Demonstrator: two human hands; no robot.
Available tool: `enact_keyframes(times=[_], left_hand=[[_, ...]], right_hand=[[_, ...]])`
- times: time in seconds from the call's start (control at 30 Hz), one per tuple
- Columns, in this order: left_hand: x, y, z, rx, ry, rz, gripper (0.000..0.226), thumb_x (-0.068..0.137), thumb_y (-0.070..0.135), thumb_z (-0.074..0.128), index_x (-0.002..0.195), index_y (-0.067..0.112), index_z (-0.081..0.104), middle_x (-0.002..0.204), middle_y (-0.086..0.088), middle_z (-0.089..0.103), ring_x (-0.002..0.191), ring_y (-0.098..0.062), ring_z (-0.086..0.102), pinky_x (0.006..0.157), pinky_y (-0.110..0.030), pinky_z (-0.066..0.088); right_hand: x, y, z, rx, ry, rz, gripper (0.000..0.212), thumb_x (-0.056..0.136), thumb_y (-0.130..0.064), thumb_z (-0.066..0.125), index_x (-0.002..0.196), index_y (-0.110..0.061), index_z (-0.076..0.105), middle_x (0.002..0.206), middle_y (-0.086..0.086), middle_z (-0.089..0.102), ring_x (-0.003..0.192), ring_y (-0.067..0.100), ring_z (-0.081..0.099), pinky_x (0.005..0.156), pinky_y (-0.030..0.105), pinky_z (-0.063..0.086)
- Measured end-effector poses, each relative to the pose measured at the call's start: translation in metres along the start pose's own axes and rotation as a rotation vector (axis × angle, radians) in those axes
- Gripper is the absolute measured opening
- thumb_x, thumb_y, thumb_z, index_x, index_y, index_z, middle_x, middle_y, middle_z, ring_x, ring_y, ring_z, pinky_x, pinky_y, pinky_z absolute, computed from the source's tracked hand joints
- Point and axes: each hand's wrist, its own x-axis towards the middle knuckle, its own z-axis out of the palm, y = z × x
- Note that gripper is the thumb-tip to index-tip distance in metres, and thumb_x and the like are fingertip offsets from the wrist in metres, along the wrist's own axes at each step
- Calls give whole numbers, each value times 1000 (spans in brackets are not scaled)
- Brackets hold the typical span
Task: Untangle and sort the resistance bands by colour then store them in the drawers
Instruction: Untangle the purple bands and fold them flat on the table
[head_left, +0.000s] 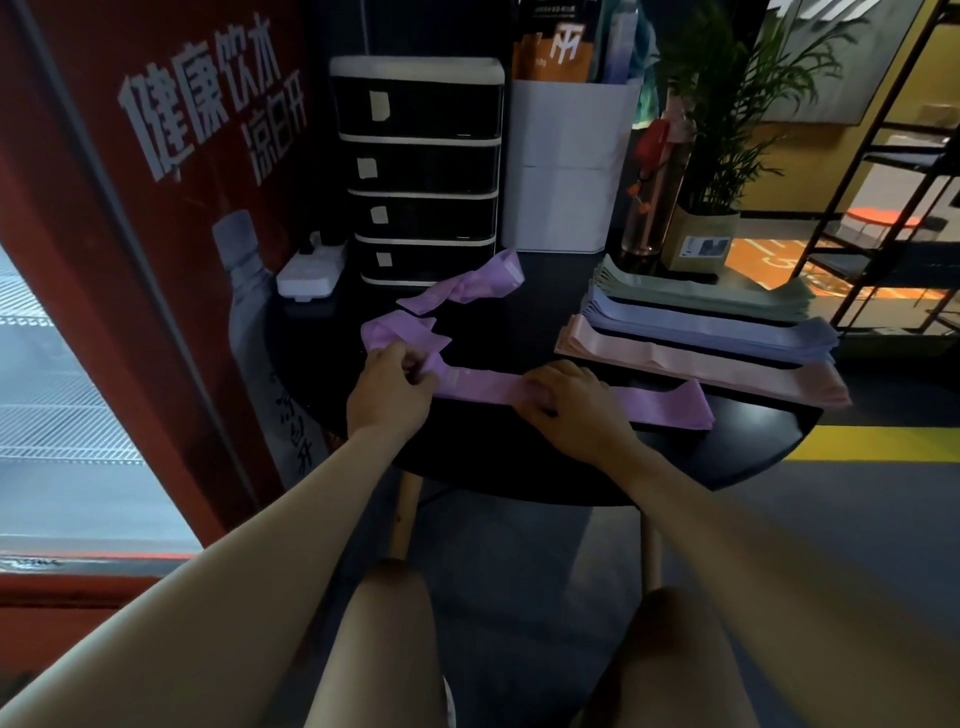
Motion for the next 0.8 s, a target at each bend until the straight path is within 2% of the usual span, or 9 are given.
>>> enact_keyframes(times=[0.17,0.37,0.53,0.67,0.8], left_hand=[[9,9,-8,-101,63,29,11,91,21,58,95,11,58,105,-5,57,89,-15,55,74,-26,41],[45,1,-27,23,29,47,20,88,9,56,107,12,58,118,-10,50,97,-21,56,90,-36,48],[68,-13,-30,113,-41,28,30,82,9,63,110,16,56,117,-3,45,103,-23,56,92,-39,48],[83,-19,-25,120,-90,38,33,78,6,66,110,15,59,106,2,41,102,-24,57,92,-37,48],[96,-25,-23,124,-90,28,32,77,5,66,107,14,61,105,1,42,98,-24,57,86,-29,46]], right_hand=[[28,-6,-15,28,-6,-23,39,89,-33,57,125,-17,57,125,7,53,118,25,48,100,40,40],[90,-31,-6,79,-109,-100,30,86,-12,59,116,-12,62,119,8,58,105,26,56,90,35,47],[124,-41,11,84,-251,-187,23,81,-12,64,103,-6,66,103,10,64,90,27,59,82,41,51],[145,-40,20,110,-269,-231,24,85,-12,63,108,-6,65,106,7,64,93,24,58,82,32,47],[159,-43,33,136,-236,-259,13,89,-11,58,97,-2,64,99,8,62,83,17,52,71,26,38]])
